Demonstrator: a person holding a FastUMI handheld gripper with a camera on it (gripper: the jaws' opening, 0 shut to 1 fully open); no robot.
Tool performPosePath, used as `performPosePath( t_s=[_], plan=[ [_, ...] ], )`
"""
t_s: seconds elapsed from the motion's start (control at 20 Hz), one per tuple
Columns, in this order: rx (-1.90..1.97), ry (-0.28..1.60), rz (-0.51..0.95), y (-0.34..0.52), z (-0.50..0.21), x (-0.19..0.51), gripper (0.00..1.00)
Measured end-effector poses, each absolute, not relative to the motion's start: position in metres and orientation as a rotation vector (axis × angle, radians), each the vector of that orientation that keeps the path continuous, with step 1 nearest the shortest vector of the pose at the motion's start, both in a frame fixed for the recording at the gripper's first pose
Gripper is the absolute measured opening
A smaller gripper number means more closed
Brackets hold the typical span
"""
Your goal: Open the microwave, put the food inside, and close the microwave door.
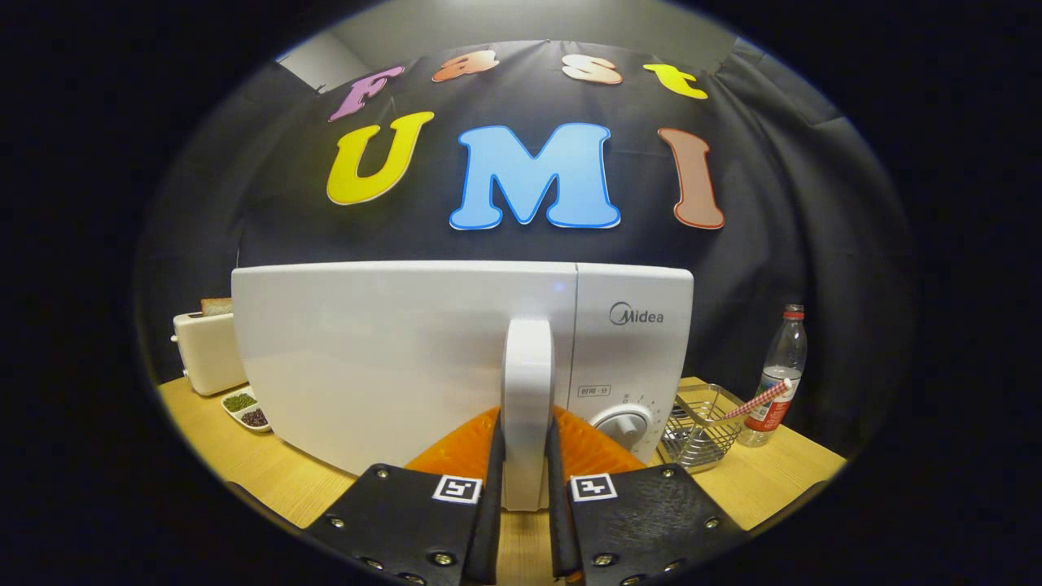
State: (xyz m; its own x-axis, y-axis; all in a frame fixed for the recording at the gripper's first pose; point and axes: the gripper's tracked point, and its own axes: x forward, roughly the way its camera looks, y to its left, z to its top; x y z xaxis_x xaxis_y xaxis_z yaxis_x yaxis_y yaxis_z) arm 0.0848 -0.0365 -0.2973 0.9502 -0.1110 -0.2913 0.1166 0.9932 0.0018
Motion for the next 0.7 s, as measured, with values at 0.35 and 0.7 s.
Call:
performPosePath(
  t_s=[0.35,0.7],
  plan=[
    [0.062,0.296,-0.106,-0.0337,-0.2969,0.0826,0.11],
    [0.025,0.264,-0.147,-0.0337,-0.2935,0.0793,0.11]
  ],
)
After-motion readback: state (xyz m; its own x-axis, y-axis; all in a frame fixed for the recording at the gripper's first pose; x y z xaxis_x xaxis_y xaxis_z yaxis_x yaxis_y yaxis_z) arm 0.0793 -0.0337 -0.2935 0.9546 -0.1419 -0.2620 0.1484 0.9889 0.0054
